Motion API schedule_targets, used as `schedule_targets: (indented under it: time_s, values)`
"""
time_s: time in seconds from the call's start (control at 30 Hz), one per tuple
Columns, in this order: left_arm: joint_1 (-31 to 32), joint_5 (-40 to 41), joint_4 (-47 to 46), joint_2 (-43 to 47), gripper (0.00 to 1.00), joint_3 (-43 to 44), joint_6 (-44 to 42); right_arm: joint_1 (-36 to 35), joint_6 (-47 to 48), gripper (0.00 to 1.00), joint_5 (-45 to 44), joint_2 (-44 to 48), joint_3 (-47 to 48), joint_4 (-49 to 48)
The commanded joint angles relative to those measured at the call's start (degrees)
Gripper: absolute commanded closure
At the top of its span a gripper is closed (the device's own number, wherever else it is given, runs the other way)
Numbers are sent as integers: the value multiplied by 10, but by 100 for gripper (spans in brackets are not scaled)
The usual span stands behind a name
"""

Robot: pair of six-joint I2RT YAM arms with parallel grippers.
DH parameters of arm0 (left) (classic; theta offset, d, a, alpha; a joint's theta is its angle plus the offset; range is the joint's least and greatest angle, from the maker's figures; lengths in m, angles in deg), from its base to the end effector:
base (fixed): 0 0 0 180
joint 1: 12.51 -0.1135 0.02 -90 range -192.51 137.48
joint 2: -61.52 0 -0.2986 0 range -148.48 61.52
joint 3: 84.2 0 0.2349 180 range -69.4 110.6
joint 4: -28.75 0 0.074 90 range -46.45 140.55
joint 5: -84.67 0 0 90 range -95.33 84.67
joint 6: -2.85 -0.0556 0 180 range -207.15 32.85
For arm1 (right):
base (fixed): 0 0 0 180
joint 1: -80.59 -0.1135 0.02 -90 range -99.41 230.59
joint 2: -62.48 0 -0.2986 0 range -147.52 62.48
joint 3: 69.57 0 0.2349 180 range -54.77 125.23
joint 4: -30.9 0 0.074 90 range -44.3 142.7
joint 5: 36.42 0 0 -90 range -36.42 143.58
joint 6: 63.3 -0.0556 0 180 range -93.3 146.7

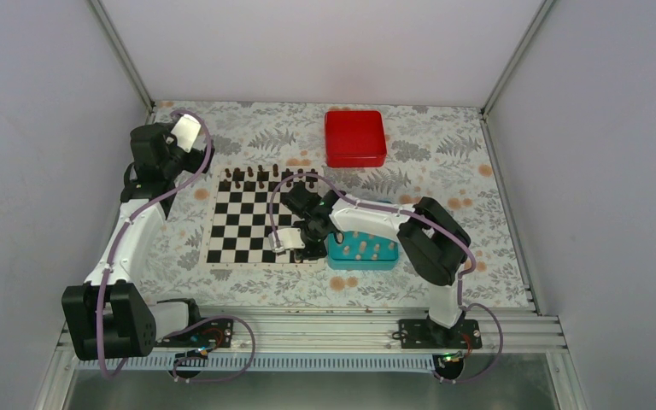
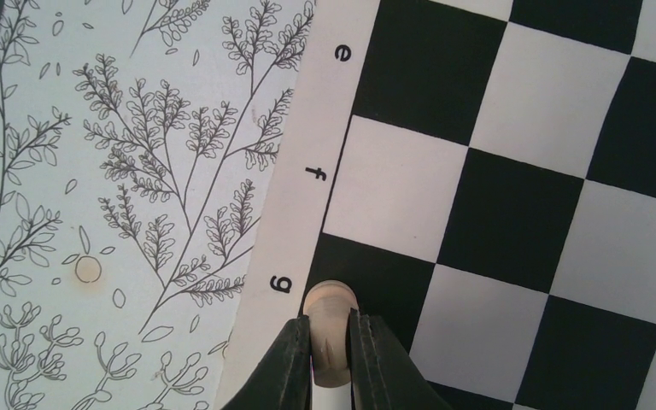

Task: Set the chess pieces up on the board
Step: Place the chess piece on the chessboard.

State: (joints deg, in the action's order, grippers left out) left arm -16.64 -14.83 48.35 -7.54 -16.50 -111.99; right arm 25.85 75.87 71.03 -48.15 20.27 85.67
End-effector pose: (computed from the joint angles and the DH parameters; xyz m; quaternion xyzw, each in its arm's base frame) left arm 0.2684 0.0102 0.3407 0.1938 0.7993 0.0752 0.5639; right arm 0.2037 0.3170 0.1865 -0.7840 0.5893 0.1563 0.1168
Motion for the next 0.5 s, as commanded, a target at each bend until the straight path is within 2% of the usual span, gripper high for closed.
schedule_targets:
  time_s: [0.0, 0.47]
  values:
    - [-4, -3, -20, 6, 0, -8, 6, -6, -12, 91, -11, 7, -13, -28]
    - [-6, -8, -16, 14, 0, -8, 6, -5, -9, 91, -6, 23, 11, -8]
